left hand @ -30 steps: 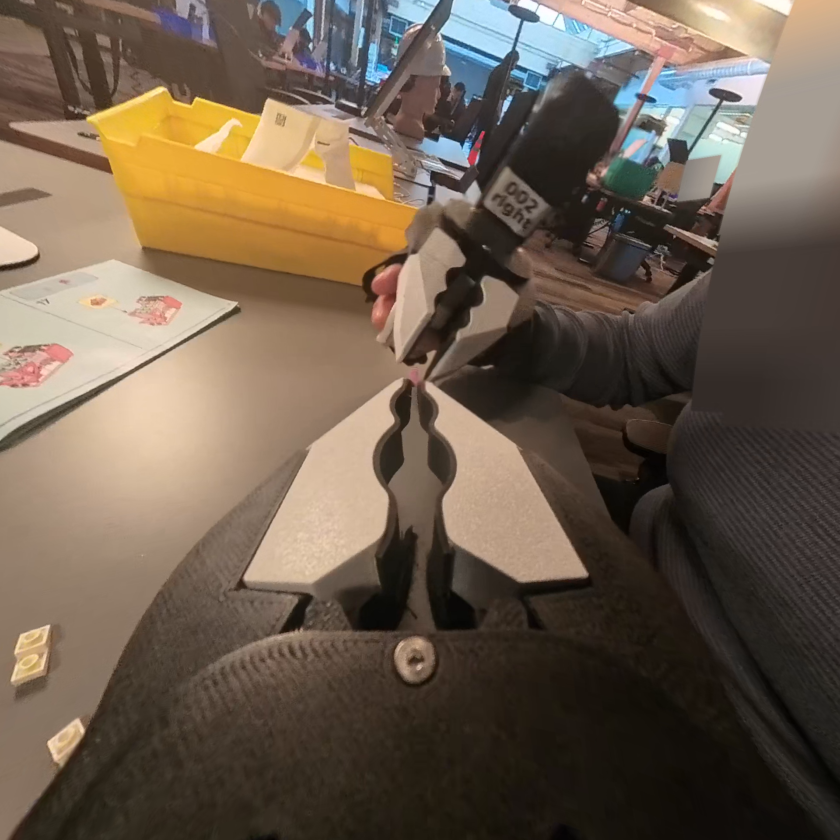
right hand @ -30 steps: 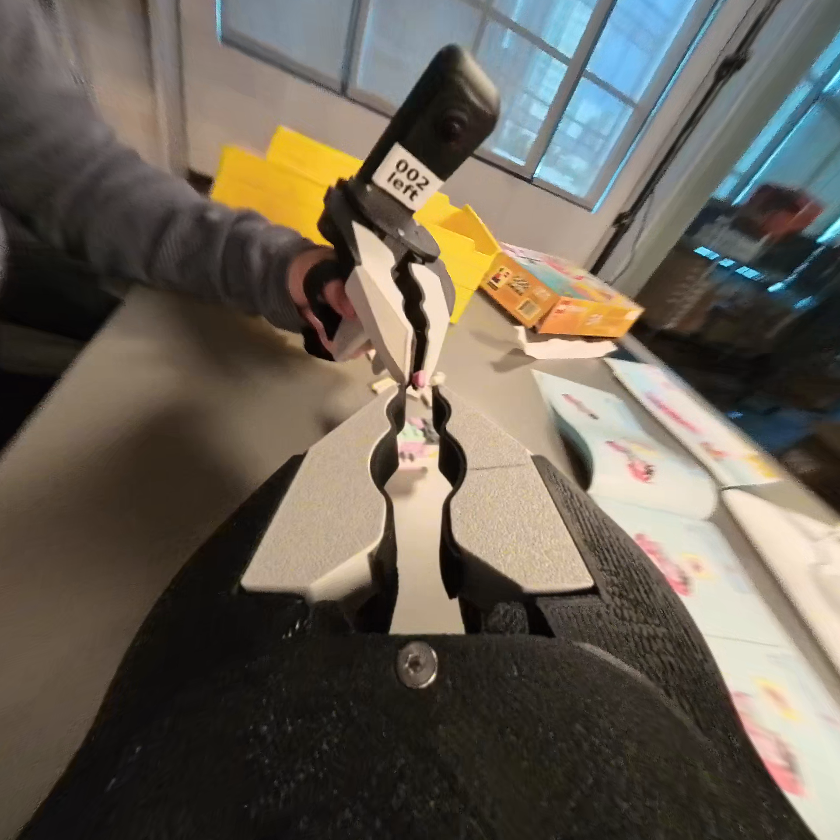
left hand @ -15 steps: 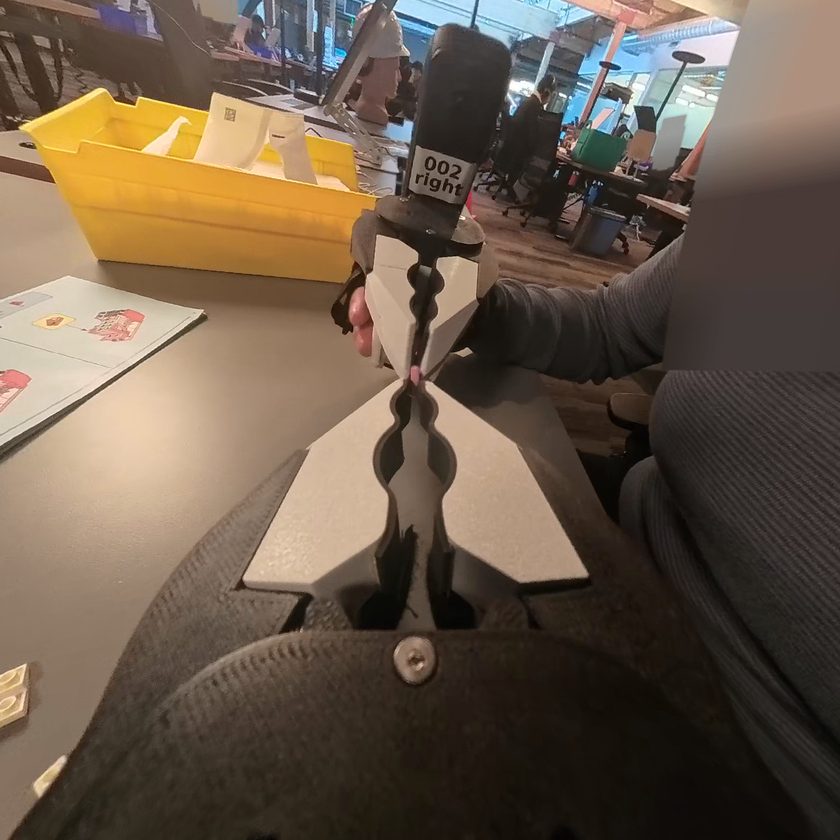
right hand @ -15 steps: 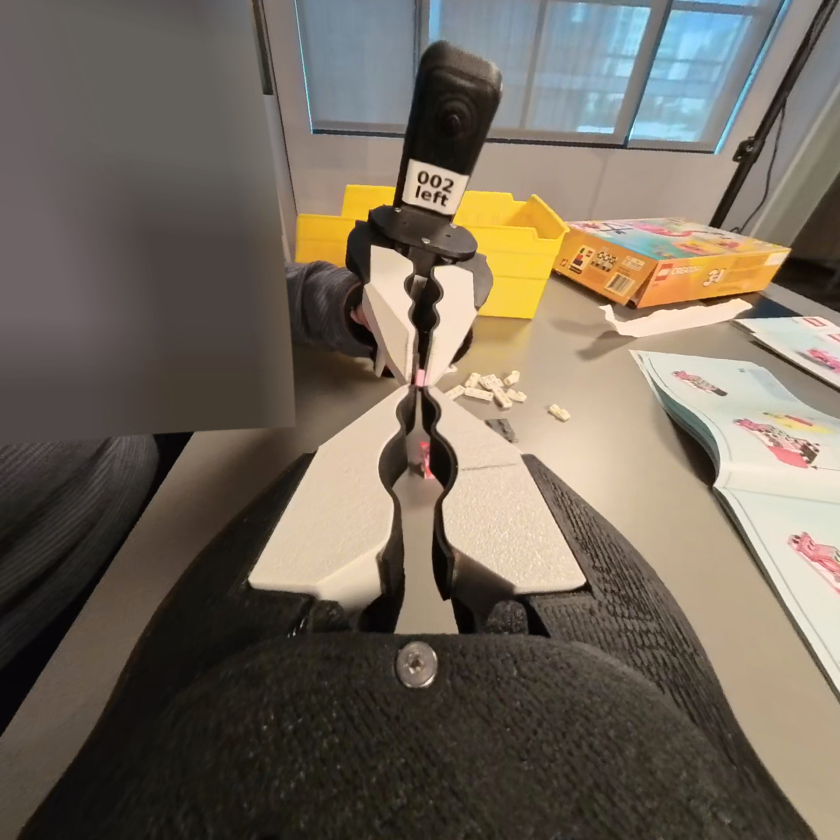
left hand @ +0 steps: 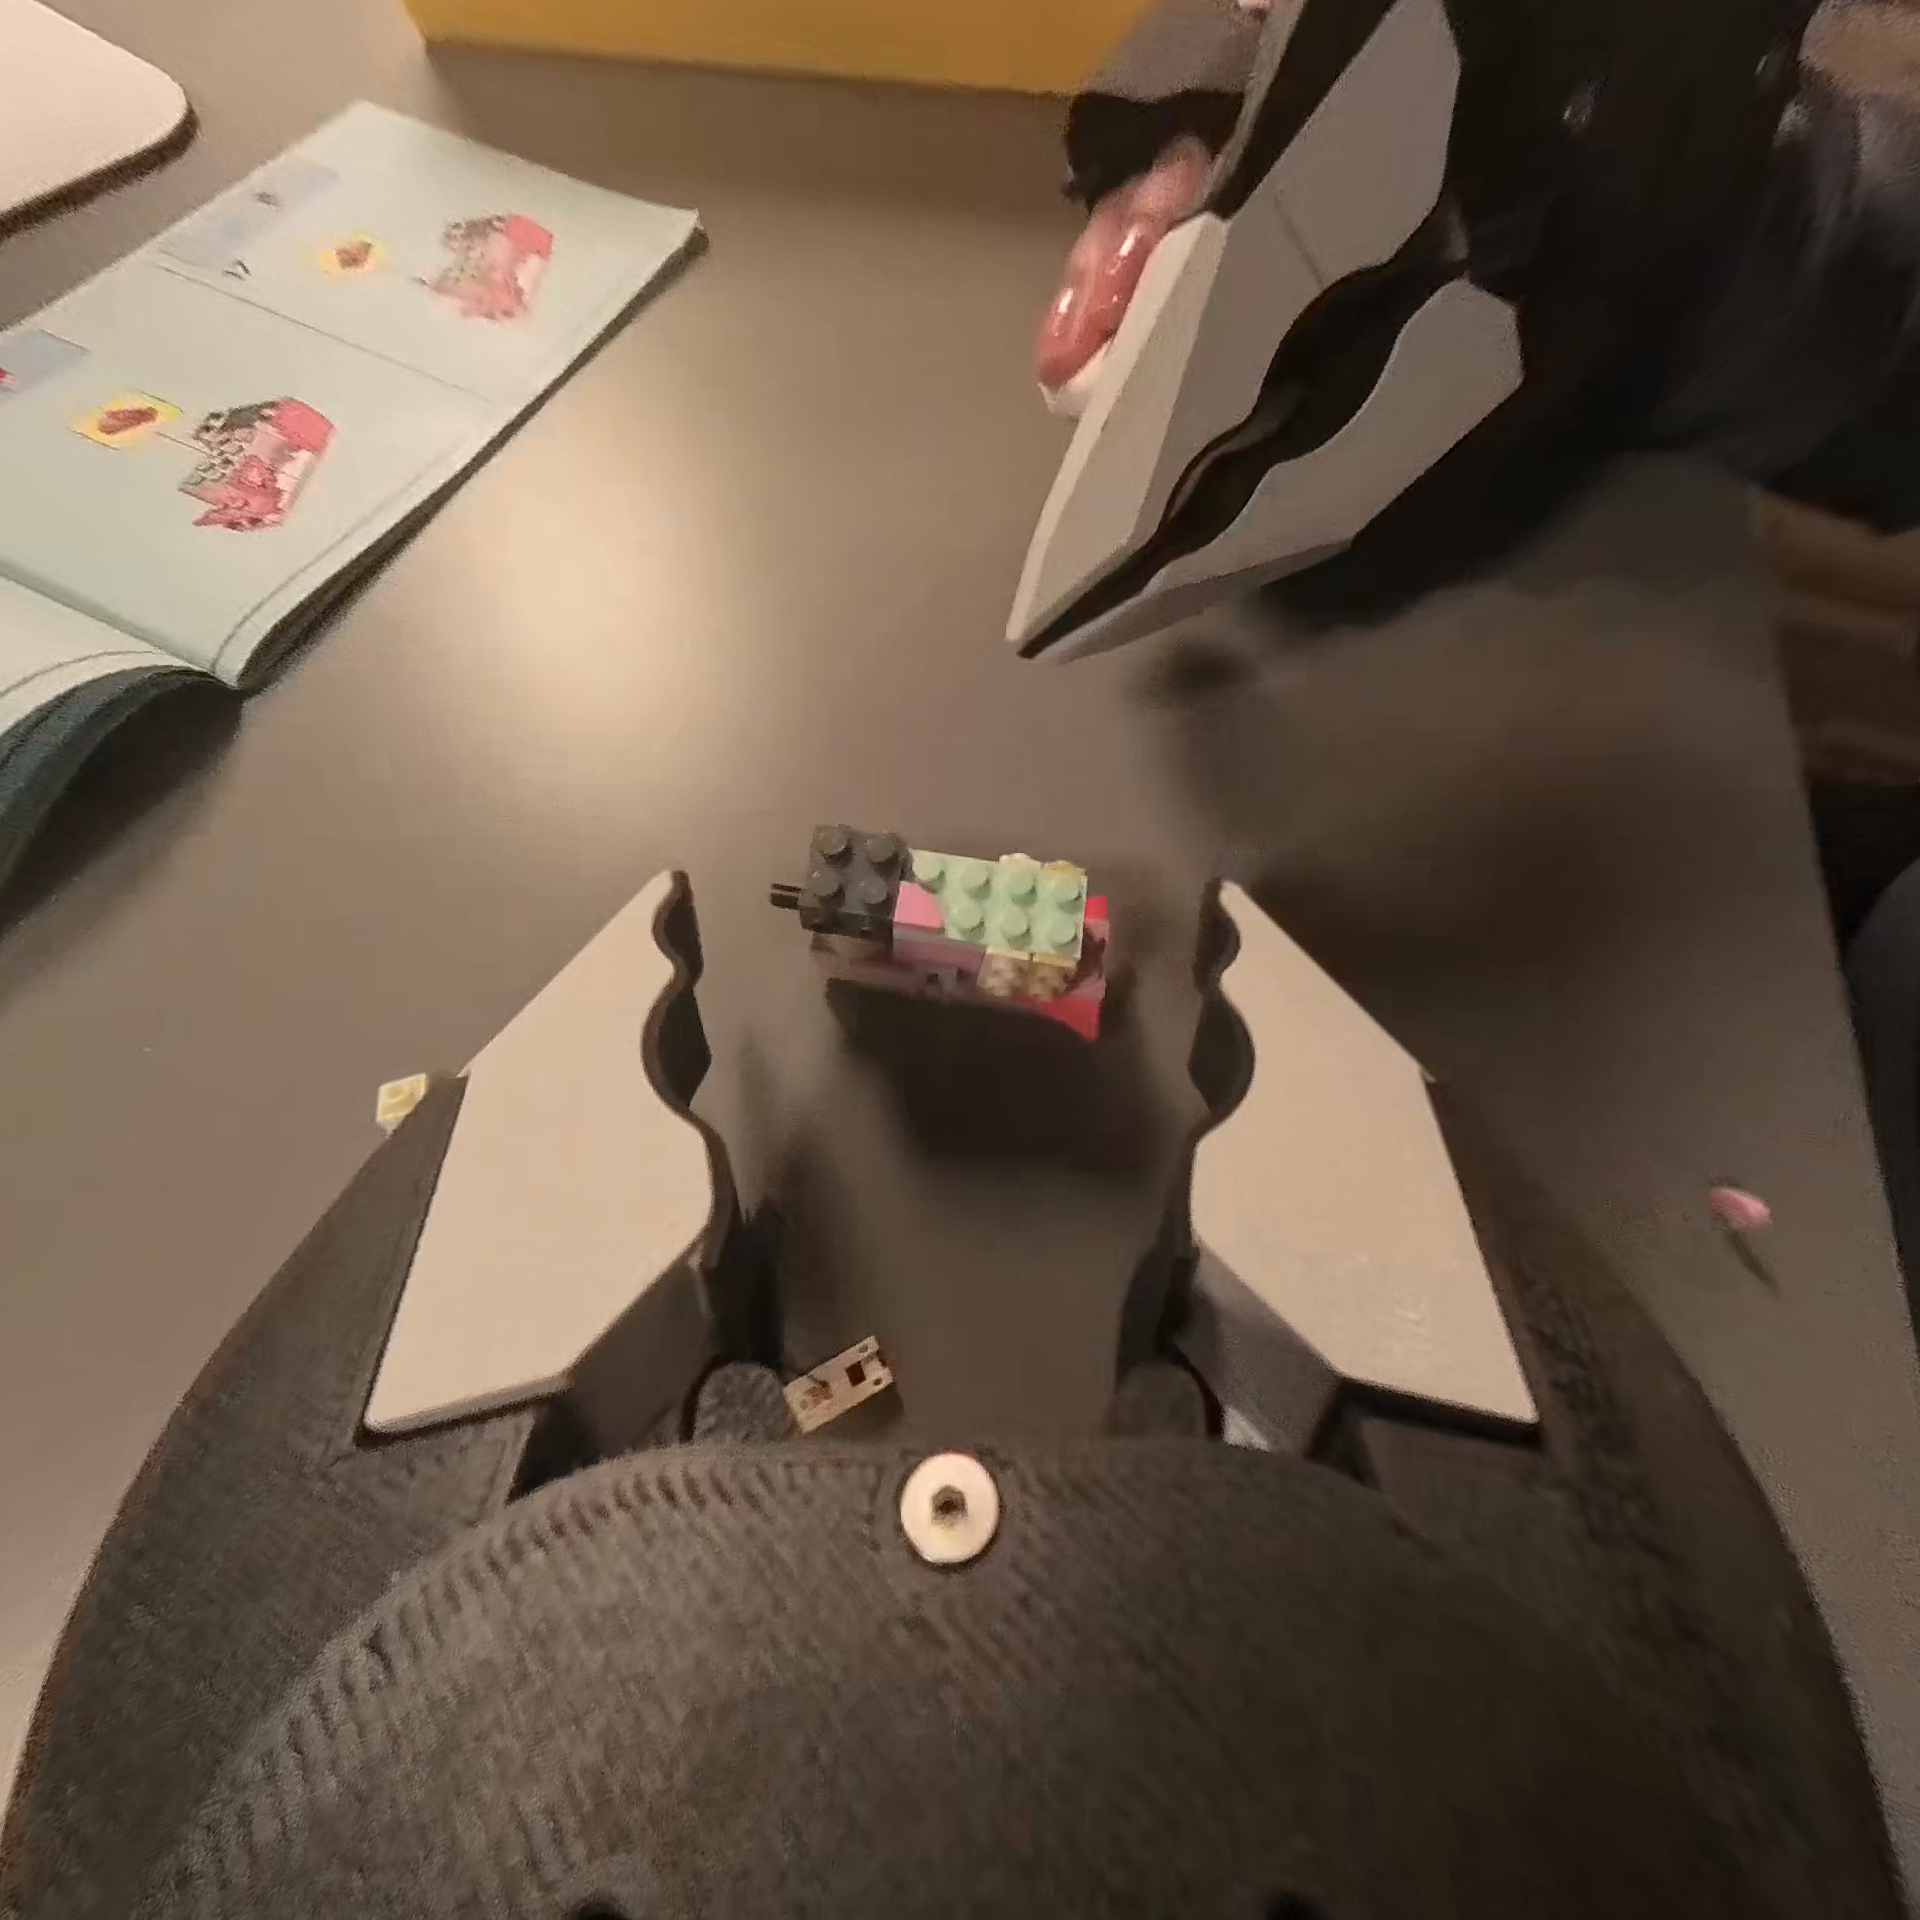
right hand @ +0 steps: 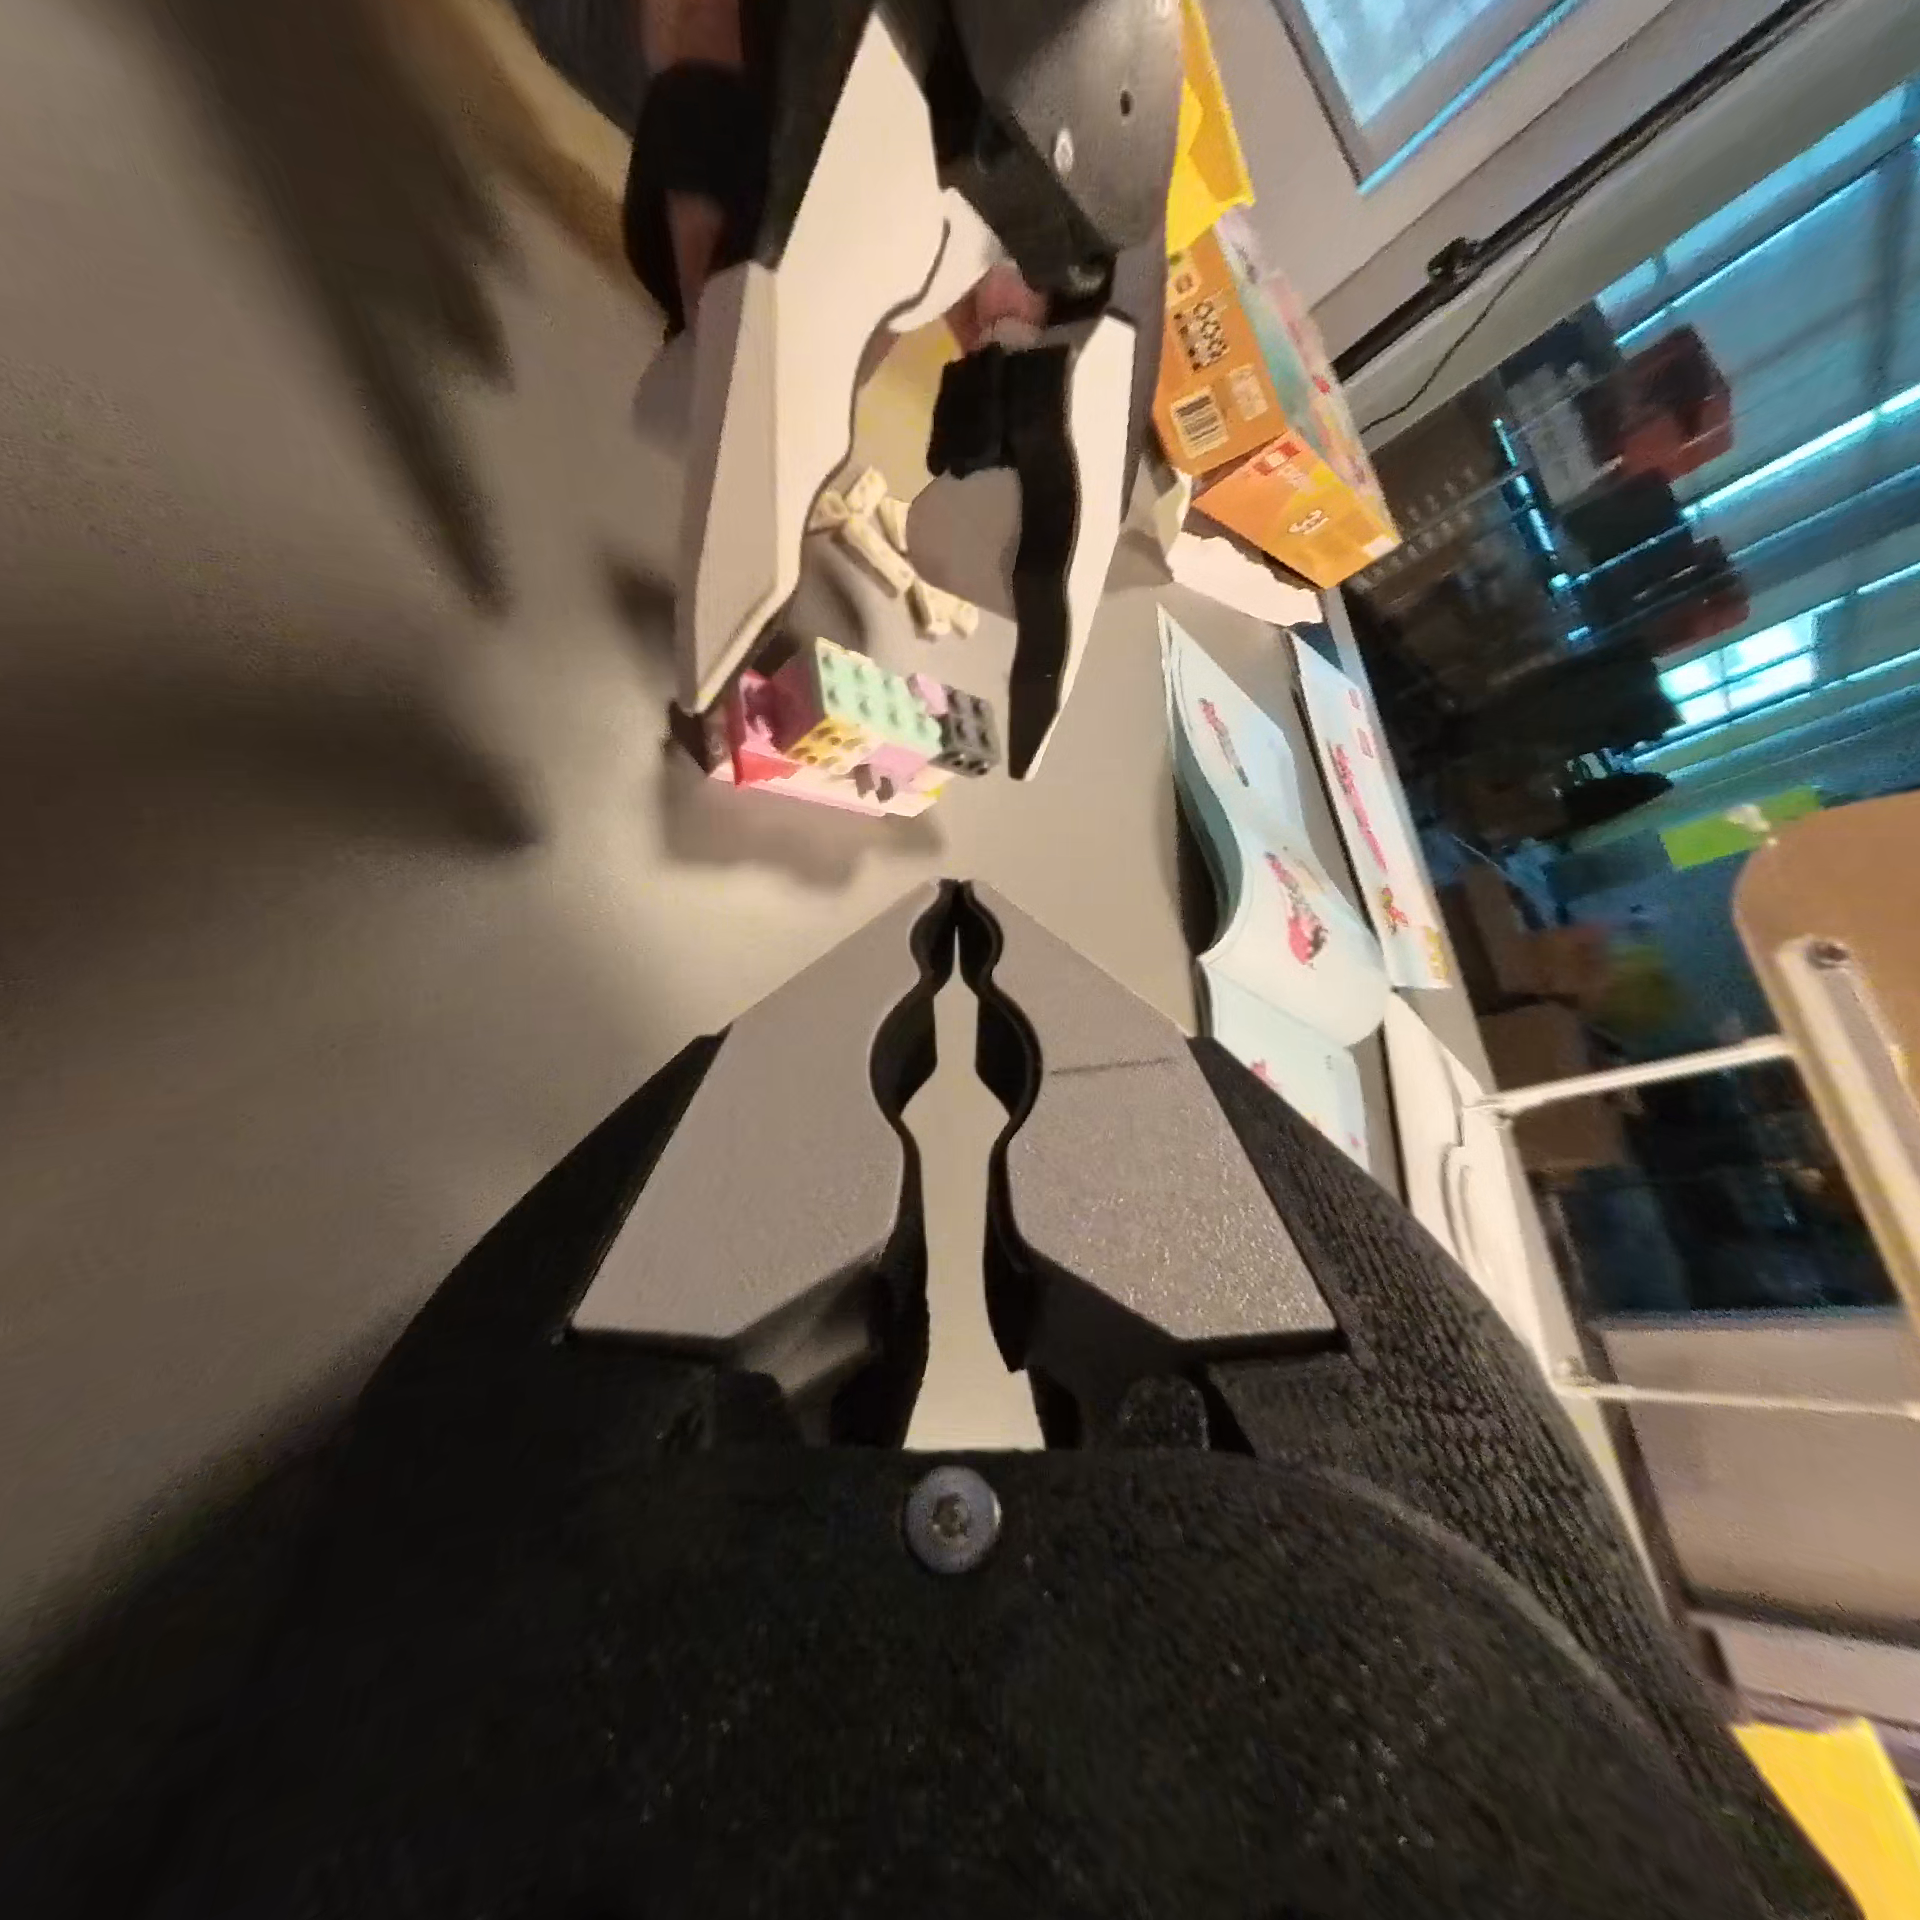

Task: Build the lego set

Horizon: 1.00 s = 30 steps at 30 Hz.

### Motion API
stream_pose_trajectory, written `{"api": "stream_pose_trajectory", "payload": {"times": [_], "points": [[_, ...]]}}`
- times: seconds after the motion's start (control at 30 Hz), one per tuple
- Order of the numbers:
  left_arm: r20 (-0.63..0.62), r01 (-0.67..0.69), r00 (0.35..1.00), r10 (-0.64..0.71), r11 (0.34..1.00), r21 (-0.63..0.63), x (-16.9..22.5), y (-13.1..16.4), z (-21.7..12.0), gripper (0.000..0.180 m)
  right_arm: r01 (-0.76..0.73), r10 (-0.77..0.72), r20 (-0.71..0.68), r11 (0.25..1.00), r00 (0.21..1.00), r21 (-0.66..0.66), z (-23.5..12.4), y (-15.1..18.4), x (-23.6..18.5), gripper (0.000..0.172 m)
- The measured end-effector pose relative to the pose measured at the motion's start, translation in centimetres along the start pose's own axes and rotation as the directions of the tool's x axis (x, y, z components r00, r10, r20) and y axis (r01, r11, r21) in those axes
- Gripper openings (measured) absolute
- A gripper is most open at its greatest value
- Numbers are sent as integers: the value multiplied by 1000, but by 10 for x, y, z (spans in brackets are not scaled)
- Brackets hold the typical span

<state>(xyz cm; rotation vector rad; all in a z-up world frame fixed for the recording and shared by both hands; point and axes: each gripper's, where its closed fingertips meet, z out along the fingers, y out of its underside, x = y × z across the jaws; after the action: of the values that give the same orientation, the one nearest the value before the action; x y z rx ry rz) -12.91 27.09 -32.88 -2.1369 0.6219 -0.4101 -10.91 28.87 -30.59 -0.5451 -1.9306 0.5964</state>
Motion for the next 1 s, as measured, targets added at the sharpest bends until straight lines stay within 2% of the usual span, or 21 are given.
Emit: {"api": "stream_pose_trajectory", "payload": {"times": [0.13,0.43,0.57,0.67,0.73,0.83,0.93,1.0], "points": [[24,17,1000,-17,1000,20,-7,-2,-3,88,-76,77,-21,997,997,18,-3,3,9,0],[39,75,996,-85,976,203,-19,-25,-18,77,-112,123,-253,992,960,57,-6,17,45,0],[60,45,996,-65,960,278,-20,-34,-24,77,-119,141,-340,989,930,85,-10,21,59,0],[108,-34,994,-1,947,320,-13,-45,-32,79,-104,136,-421,990,897,99,-18,21,70,0],[125,-64,992,19,930,363,6,-57,-47,84,-93,129,-473,991,872,97,-27,19,73,0],[81,-76,996,47,911,405,70,-57,-74,83,-126,167,-509,985,844,113,-43,13,66,0],[105,-135,989,108,943,305,130,-22,-92,78,-171,233,-515,971,825,165,-62,-5,48,0],[94,-151,987,133,965,214,167,7,-95,66,-181,248,-518,967,818,177,-73,-17,34,1]]}}
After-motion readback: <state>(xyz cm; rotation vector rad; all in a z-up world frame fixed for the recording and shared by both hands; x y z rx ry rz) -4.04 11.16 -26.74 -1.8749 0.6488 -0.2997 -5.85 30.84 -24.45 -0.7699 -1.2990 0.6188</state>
